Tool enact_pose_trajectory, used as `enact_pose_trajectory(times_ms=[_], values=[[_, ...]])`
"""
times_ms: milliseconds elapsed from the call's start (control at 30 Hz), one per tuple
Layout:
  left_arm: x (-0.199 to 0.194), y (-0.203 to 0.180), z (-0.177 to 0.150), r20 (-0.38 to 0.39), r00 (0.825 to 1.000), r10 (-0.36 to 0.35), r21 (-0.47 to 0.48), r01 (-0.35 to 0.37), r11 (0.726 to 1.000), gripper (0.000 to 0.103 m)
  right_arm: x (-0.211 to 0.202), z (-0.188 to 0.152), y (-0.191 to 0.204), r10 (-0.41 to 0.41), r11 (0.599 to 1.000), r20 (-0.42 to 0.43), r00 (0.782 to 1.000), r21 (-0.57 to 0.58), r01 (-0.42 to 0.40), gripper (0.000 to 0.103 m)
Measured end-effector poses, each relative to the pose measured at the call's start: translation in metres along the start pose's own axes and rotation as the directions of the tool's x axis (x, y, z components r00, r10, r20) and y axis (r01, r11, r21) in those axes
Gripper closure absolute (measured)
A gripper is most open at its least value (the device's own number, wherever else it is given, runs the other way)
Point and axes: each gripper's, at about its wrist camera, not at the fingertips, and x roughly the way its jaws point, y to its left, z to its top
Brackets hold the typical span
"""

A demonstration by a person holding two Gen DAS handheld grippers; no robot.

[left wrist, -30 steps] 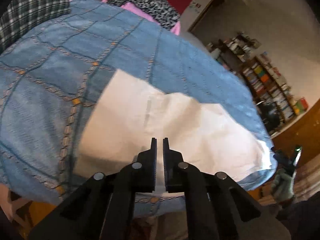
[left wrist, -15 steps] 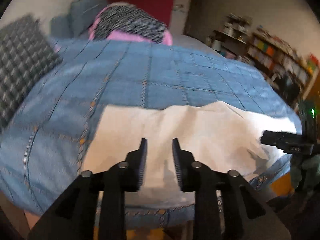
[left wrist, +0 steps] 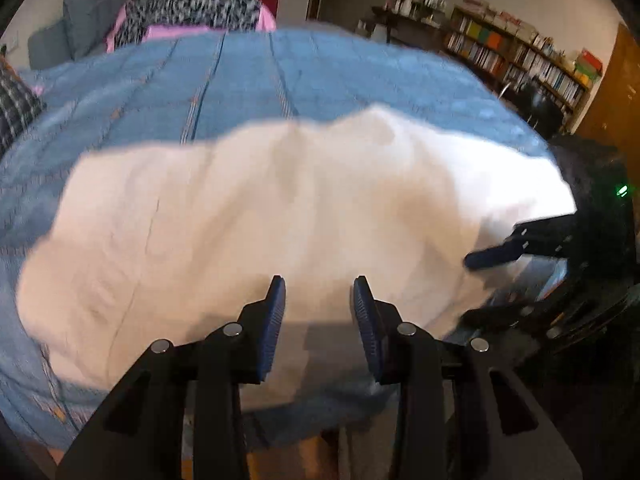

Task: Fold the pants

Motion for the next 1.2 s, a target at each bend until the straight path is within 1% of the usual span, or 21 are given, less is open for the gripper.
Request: enact_pose_trajectory(times_ms=[67,200,233,433,500,567,633,667,700,733,767,833,900,967,1033,1100,1200], values=[[0.005,0.002,-0.016,-0.027,1.000,-0.009,-0.011,0.009,1.000,0.067,0.000,-0.011,-0.002,0.031,1.000,-0.008,0.999,0.001,-0.031,0.036],[0.004,-0.005,-0.034,-0.038,0.999,0.020,0.054,-0.017,0.998,0.067,-0.002,-0.021,-0.007,0.075,0.997,0.000,0.997,0.027,-0.075,0.036],[0.004,-0.004,-0.036,-0.044,0.999,0.016,0.052,-0.014,0.999,0.066,-0.003,-0.020,-0.009,0.084,0.996,0.004,0.996,0.034,-0.084,0.036],[0.000,0.009,-0.030,-0.061,0.997,-0.046,-0.014,0.045,0.999,0.066,-0.017,-0.017,-0.018,0.151,0.987,0.037,0.988,0.048,-0.153,0.036],[-0.002,0.009,-0.024,-0.058,0.997,-0.059,-0.020,0.058,0.998,0.066,-0.032,-0.014,-0.025,0.153,0.987,0.077,0.985,0.044,-0.157,0.036],[-0.007,0.007,-0.016,-0.036,0.997,-0.062,-0.018,0.061,0.998,0.066,-0.050,-0.006,-0.036,0.162,0.983,0.132,0.978,0.063,-0.171,0.036],[-0.015,0.003,-0.003,0.008,0.998,-0.065,-0.015,0.065,0.998,0.065,-0.064,0.003,-0.050,0.172,0.977,0.184,0.968,0.092,-0.191,0.036],[-0.018,0.002,0.001,0.026,0.997,-0.070,-0.016,0.071,0.997,0.062,-0.073,0.009,-0.059,0.173,0.975,0.216,0.961,0.104,-0.198,0.036],[-0.022,0.000,0.010,0.057,0.996,-0.072,-0.023,0.073,0.997,0.059,-0.080,0.016,-0.067,0.163,0.974,0.246,0.955,0.113,-0.195,0.036],[-0.024,0.000,0.015,0.071,0.995,-0.075,-0.027,0.077,0.997,0.056,-0.083,0.020,-0.073,0.151,0.975,0.264,0.953,0.120,-0.188,0.036],[-0.026,0.001,0.020,0.087,0.993,-0.081,-0.031,0.084,0.996,0.055,-0.087,0.029,-0.081,0.126,0.977,0.287,0.950,0.132,-0.170,0.036],[-0.026,0.001,0.031,0.119,0.990,-0.069,-0.030,0.073,0.997,0.055,-0.091,0.043,-0.097,0.094,0.977,0.318,0.943,0.152,-0.148,0.036],[-0.021,0.003,0.043,0.142,0.989,-0.048,-0.035,0.053,0.998,0.055,-0.089,0.059,-0.108,0.089,0.975,0.338,0.937,0.163,-0.151,0.036],[-0.014,0.010,0.056,0.162,0.986,-0.042,-0.066,0.053,0.996,0.055,-0.084,0.078,-0.123,0.080,0.974,0.345,0.935,0.171,-0.146,0.036],[-0.006,0.020,0.065,0.168,0.986,-0.020,-0.101,0.037,0.994,0.055,-0.075,0.093,-0.137,0.069,0.975,0.327,0.943,0.177,-0.133,0.036],[0.006,0.031,0.073,0.161,0.987,0.004,-0.146,0.020,0.989,0.055,-0.060,0.105,-0.144,0.057,0.974,0.303,0.951,0.191,-0.119,0.036],[0.023,0.054,0.074,0.122,0.991,0.049,-0.229,-0.020,0.973,0.055,-0.039,0.117,-0.157,0.080,0.968,0.257,0.963,0.210,-0.137,0.036]])
